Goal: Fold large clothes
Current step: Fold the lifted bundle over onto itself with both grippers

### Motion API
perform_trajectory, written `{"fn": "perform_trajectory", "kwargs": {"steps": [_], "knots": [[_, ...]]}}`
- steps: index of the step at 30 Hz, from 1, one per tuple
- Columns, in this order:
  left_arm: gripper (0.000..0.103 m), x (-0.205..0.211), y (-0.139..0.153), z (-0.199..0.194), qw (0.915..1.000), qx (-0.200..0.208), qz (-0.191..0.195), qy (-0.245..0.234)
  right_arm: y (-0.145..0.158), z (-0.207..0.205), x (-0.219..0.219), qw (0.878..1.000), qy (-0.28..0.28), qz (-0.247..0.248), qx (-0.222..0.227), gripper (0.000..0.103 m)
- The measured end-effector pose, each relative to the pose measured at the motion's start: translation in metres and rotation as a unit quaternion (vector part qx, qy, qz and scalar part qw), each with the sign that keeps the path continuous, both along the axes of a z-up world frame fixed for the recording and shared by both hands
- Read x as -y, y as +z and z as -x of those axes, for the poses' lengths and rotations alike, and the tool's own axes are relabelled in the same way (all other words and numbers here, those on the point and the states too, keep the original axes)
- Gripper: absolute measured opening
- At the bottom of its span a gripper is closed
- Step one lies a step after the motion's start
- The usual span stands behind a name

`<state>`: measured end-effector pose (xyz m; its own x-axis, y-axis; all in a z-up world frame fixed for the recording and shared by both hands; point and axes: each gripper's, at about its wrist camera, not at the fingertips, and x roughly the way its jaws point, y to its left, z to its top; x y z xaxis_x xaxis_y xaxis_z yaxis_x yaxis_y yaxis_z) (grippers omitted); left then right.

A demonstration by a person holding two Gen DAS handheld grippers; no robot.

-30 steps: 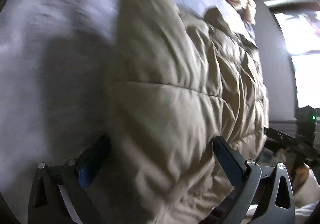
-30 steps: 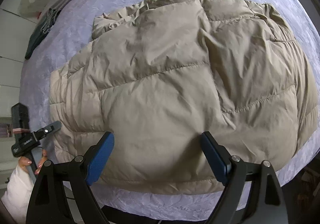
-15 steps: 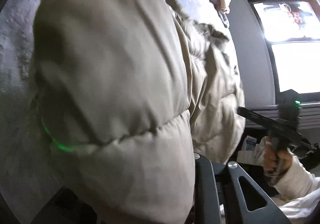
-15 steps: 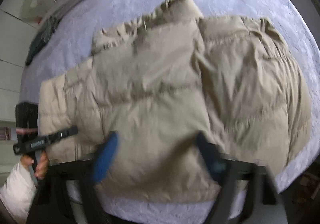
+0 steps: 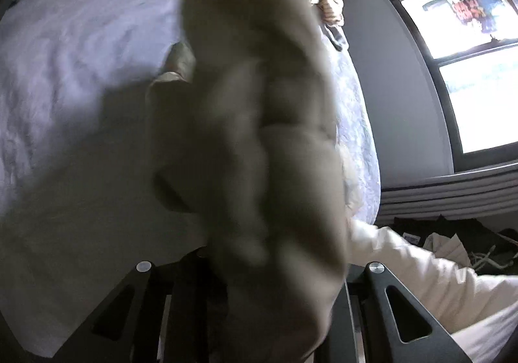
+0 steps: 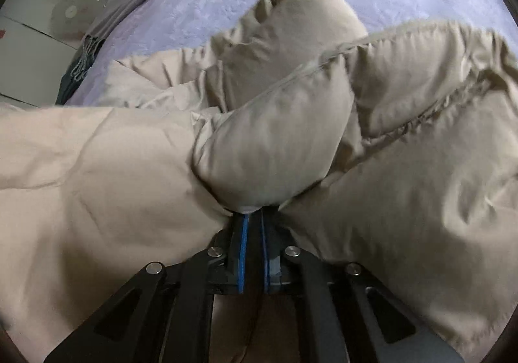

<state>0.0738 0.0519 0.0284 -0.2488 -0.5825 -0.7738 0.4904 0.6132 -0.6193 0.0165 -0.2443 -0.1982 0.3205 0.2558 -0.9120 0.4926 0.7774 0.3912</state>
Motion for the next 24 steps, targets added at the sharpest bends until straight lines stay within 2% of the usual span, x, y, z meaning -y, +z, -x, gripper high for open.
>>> {"fn": "perform_trajectory", "kwargs": {"steps": [4, 8, 10, 11, 12, 14, 17, 20, 21, 23, 24], "knots": [[0.025, 0.052, 0.018, 0.021, 0.9993, 0.011, -0.026, -0.024, -0.012, 0.001, 0.010, 0.999, -0.011, -0.033, 0.005, 0.003], [0.025, 0.097, 0.020, 0.031, 0.9979, 0.011, -0.046, -0.044, -0.020, 0.008, 0.028, 0.994, -0.030, -0.105, 0.013, 0.003], [0.032, 0.118, 0.022, 0.038, 0.9973, 0.003, -0.046, -0.057, -0.015, 0.016, 0.041, 0.989, -0.040, -0.139, 0.017, 0.003], [0.040, 0.123, 0.021, 0.040, 0.9973, -0.001, -0.044, -0.060, -0.008, 0.026, 0.050, 0.987, -0.049, -0.149, 0.028, 0.004], [0.054, 0.133, 0.021, 0.043, 0.9971, -0.008, -0.040, -0.065, 0.001, 0.038, 0.060, 0.986, -0.056, -0.154, 0.040, 0.007], [0.063, 0.156, 0.017, 0.049, 0.9964, -0.028, -0.024, -0.077, 0.017, 0.063, 0.078, 0.984, -0.066, -0.153, 0.059, 0.007], [0.063, 0.198, 0.008, 0.063, 0.9913, -0.067, 0.014, -0.112, 0.032, 0.112, 0.108, 0.980, -0.104, -0.151, 0.078, 0.008], [0.063, 0.236, -0.015, 0.075, 0.9791, -0.110, 0.067, -0.158, 0.035, 0.159, 0.126, 0.974, -0.143, -0.157, 0.084, 0.008], [0.063, 0.242, -0.023, 0.078, 0.9791, -0.104, 0.068, -0.160, 0.035, 0.170, 0.130, 0.972, -0.153, -0.157, 0.082, 0.008], [0.063, 0.257, -0.044, 0.086, 0.9843, -0.045, 0.040, -0.166, 0.036, 0.196, 0.136, 0.969, -0.179, -0.155, 0.077, 0.008], [0.063, 0.261, -0.053, 0.088, 0.9843, -0.030, 0.028, -0.172, 0.038, 0.211, 0.138, 0.967, -0.192, -0.153, 0.075, 0.008]]}}
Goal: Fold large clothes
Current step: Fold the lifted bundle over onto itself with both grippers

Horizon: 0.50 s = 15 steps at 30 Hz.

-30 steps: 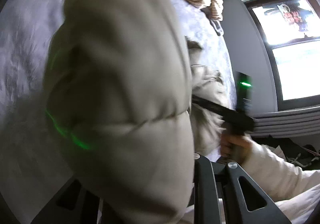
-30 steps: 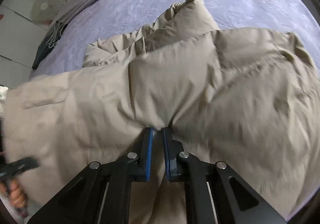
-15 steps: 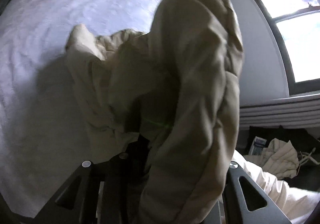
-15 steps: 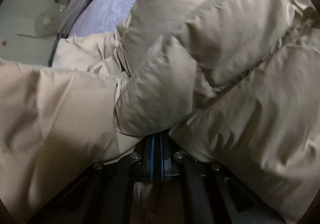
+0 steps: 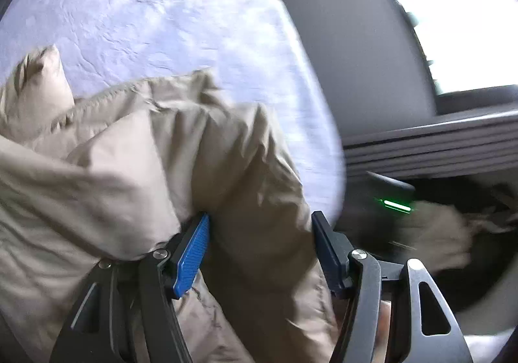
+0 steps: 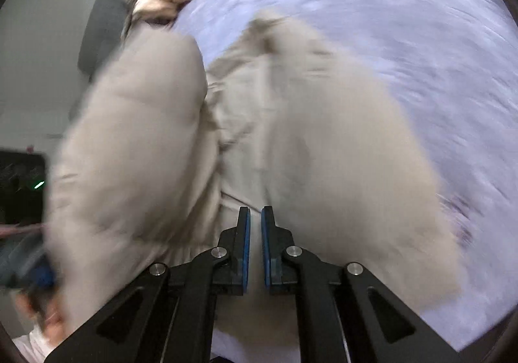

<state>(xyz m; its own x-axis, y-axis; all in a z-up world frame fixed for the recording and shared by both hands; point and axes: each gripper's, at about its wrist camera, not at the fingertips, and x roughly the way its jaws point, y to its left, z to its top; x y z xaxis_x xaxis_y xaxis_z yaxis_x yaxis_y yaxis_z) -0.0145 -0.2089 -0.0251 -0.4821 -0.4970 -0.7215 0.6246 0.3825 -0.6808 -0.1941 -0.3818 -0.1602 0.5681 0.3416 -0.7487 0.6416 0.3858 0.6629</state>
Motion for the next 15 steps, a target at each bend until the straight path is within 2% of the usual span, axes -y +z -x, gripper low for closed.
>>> {"fn": "perform_trajectory", "kwargs": {"steps": [2, 3, 4, 6, 7, 9, 11, 12, 14, 15], "knots": [[0.063, 0.006, -0.010, 0.003, 0.9998, 0.015, -0.009, -0.007, 0.006, 0.021, 0.001, 1.000, -0.015, 0.008, -0.008, 0.010], [0.063, 0.007, -0.013, 0.004, 0.9998, 0.017, -0.008, -0.008, 0.012, 0.034, 0.001, 1.000, -0.022, 0.013, -0.011, 0.020], [0.063, 0.008, -0.014, 0.005, 0.9998, 0.018, -0.005, -0.008, 0.017, 0.042, 0.001, 0.999, -0.026, 0.016, -0.012, 0.041], [0.063, 0.009, -0.014, 0.001, 0.9998, 0.018, -0.004, -0.007, 0.035, 0.071, 0.008, 0.999, -0.032, 0.025, 0.012, 0.064], [0.063, -0.002, -0.015, -0.006, 0.9998, 0.016, -0.004, -0.006, 0.046, 0.078, 0.008, 0.999, -0.030, 0.027, 0.036, 0.065], [0.063, 0.006, -0.016, 0.002, 0.9999, 0.014, -0.005, -0.005, 0.072, 0.093, -0.003, 0.996, -0.002, 0.021, 0.090, 0.066], [0.063, 0.004, -0.022, 0.008, 0.9999, 0.015, -0.005, -0.007, 0.087, 0.096, -0.016, 0.993, 0.033, 0.011, 0.117, 0.073], [0.063, 0.005, -0.021, 0.007, 0.9998, 0.018, -0.006, -0.009, 0.092, 0.092, -0.023, 0.991, 0.051, 0.007, 0.124, 0.080], [0.063, 0.032, -0.027, 0.012, 0.9995, 0.029, -0.009, -0.012, 0.096, 0.079, -0.040, 0.987, 0.079, -0.003, 0.137, 0.080], [0.063, 0.031, -0.020, 0.012, 0.9991, 0.041, -0.006, -0.010, 0.097, 0.078, -0.047, 0.987, 0.084, -0.006, 0.139, 0.080]]}}
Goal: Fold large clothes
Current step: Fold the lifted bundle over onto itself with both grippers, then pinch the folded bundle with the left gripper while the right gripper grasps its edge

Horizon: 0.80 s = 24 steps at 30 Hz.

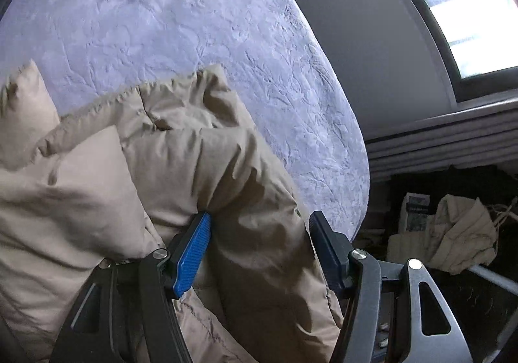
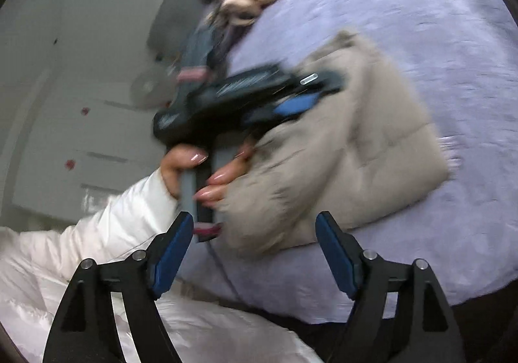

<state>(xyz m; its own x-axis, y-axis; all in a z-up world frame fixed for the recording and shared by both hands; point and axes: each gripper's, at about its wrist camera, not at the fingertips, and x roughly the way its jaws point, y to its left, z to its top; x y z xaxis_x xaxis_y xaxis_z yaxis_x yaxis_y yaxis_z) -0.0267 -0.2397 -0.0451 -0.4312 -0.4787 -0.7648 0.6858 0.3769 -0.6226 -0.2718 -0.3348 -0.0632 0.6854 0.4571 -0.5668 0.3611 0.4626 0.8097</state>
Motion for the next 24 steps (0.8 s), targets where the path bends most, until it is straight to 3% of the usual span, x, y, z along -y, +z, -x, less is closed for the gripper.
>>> {"fn": "perform_trajectory", "kwargs": {"steps": [2, 4, 6, 7, 10, 13, 15, 17, 18, 20, 21, 22, 24], "knots": [[0.063, -0.004, 0.017, -0.003, 0.9995, 0.025, 0.016, 0.006, -0.008, -0.015, -0.008, 1.000, 0.000, 0.014, -0.019, 0.076], [0.063, -0.023, 0.045, -0.012, 0.9965, 0.067, 0.046, 0.022, -0.018, -0.028, -0.008, 0.996, -0.014, 0.051, -0.070, 0.023], [0.063, -0.049, 0.064, -0.026, 0.9908, 0.108, 0.063, 0.052, -0.029, -0.032, -0.001, 0.989, -0.039, 0.084, -0.114, 0.019], [0.063, -0.071, 0.072, -0.039, 0.9861, 0.129, 0.069, 0.080, -0.031, -0.032, 0.001, 0.987, -0.044, 0.096, -0.120, 0.010], [0.063, -0.117, 0.069, -0.070, 0.9752, 0.160, 0.056, 0.142, -0.039, -0.022, 0.015, 0.972, -0.057, 0.159, -0.165, 0.010], [0.063, -0.151, 0.034, -0.101, 0.9659, 0.167, 0.001, 0.198, -0.061, -0.013, 0.034, 0.971, -0.071, 0.133, -0.187, 0.010], [0.063, -0.161, 0.013, -0.110, 0.9656, 0.137, -0.013, 0.221, -0.067, -0.020, 0.043, 0.971, -0.072, 0.121, -0.194, 0.010], [0.063, -0.163, 0.001, -0.110, 0.9639, 0.128, -0.014, 0.233, -0.054, -0.009, 0.049, 0.976, -0.083, 0.107, -0.170, 0.012], [0.063, -0.162, -0.002, -0.107, 0.9639, 0.132, -0.013, 0.231, -0.043, -0.003, 0.050, 0.977, -0.090, 0.112, -0.156, 0.016], [0.063, -0.157, -0.005, -0.102, 0.9647, 0.136, -0.009, 0.225, -0.007, -0.005, 0.057, 0.980, -0.094, 0.134, -0.112, 0.037], [0.063, -0.155, -0.006, -0.099, 0.9649, 0.138, -0.008, 0.223, 0.004, -0.010, 0.058, 0.983, -0.088, 0.136, -0.091, 0.058], [0.063, -0.154, -0.006, -0.098, 0.9650, 0.139, -0.008, 0.222, 0.019, -0.017, 0.059, 0.988, -0.069, 0.124, -0.055, 0.065], [0.063, -0.155, -0.006, -0.098, 0.9647, 0.135, -0.008, 0.226, 0.024, -0.044, 0.061, 0.995, -0.025, 0.094, -0.029, 0.066]]}}
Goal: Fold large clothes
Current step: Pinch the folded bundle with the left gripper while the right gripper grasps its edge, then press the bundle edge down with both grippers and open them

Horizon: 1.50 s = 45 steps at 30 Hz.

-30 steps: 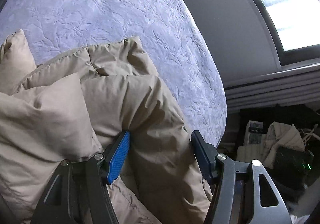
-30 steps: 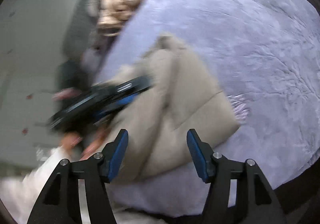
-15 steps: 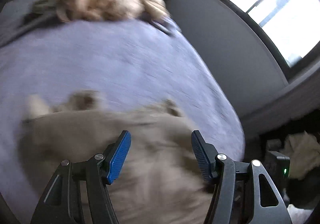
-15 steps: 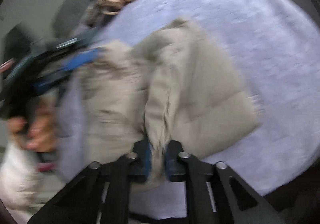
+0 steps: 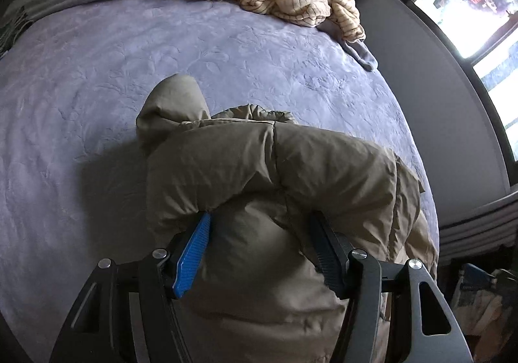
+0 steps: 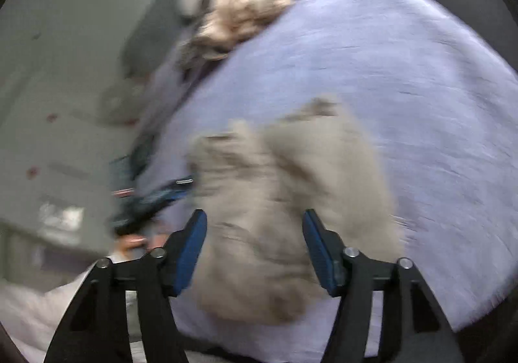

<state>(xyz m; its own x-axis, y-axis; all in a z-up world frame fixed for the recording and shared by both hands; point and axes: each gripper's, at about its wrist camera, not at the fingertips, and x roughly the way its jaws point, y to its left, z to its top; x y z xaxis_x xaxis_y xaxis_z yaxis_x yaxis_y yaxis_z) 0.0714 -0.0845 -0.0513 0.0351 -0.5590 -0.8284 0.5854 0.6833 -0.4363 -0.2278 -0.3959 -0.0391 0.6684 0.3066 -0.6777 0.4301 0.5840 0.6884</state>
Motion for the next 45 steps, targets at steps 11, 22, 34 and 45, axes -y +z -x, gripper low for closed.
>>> {"fn": "perform_trajectory", "kwargs": {"steps": [11, 22, 34, 45], "knots": [[0.063, 0.026, 0.009, 0.006, 0.9999, 0.012, 0.002, -0.001, -0.089, -0.104, 0.002, 0.993, 0.052, -0.090, -0.061, 0.007], [0.063, 0.104, -0.001, 0.043, 0.9965, 0.051, -0.015, -0.064, -0.067, -0.037, 0.103, 0.995, -0.031, 0.016, -0.095, 0.040], [0.064, 0.140, -0.017, 0.052, 0.9947, 0.066, -0.062, -0.048, -0.047, 0.002, 0.014, 0.982, 0.106, 0.054, -0.146, 0.023], [0.068, 0.157, -0.016, 0.066, 0.9917, 0.077, -0.084, -0.060, -0.130, 0.033, 0.032, 0.978, 0.074, 0.071, -0.181, 0.019]]}}
